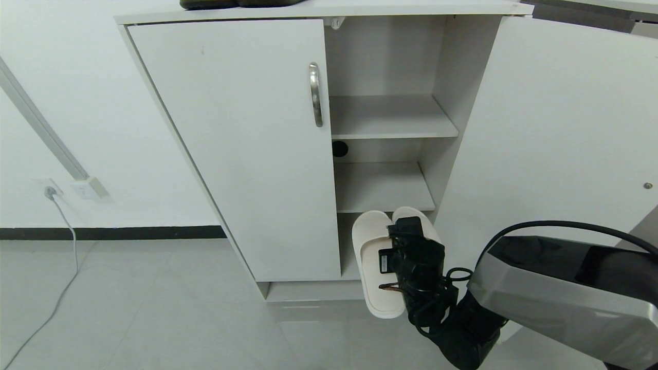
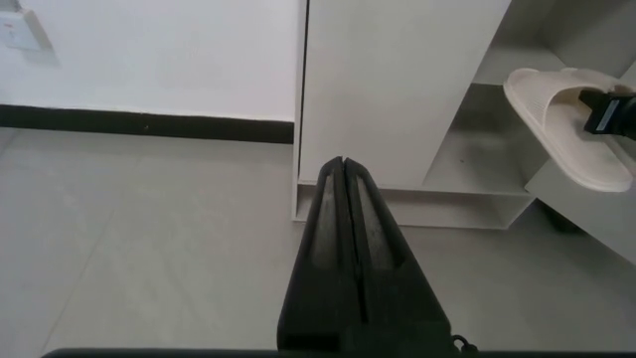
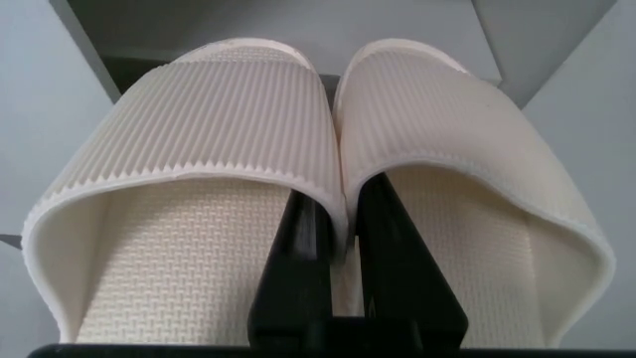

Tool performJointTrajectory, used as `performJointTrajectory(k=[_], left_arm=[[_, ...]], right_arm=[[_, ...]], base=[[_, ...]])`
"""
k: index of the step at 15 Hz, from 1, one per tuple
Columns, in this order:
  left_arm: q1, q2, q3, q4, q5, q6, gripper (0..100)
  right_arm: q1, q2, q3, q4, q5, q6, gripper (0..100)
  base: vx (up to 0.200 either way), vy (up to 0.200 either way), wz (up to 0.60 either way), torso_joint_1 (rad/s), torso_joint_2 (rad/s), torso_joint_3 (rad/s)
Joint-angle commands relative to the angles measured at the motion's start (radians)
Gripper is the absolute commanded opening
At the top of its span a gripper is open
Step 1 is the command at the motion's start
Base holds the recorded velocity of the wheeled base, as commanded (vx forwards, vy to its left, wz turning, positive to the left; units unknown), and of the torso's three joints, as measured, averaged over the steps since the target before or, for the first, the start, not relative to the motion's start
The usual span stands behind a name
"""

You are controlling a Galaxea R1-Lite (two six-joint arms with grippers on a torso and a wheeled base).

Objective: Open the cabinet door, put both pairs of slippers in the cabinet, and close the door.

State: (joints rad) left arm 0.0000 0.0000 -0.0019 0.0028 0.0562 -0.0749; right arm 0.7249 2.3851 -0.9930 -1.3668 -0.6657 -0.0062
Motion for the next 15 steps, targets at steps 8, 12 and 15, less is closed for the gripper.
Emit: performJointTrajectory(k=[8, 12, 15], left_arm=[[0.0, 0.002, 0.0, 0.0, 0.001, 0.0, 0], [0.0, 0.002, 0.0, -0.001, 0.002, -0.002, 0], [0.0, 0.002, 0.0, -0.001, 0.001, -0.002, 0]], right_arm=[[-0.004, 0.003, -0.001, 0.002, 0.002, -0.001, 0], [-0.01, 0.005, 0.022, -0.009, 0.002, 0.015, 0], [-0.025, 0.006, 0.005, 0.0, 0.006, 0.017, 0]], base=[[0.2, 0.0, 0.0, 0.002, 0.0, 0.002], [0.1, 0.0, 0.0, -0.001, 0.0, 0.002], [0.0, 0.0, 0.0, 0.0, 0.0, 0.0]])
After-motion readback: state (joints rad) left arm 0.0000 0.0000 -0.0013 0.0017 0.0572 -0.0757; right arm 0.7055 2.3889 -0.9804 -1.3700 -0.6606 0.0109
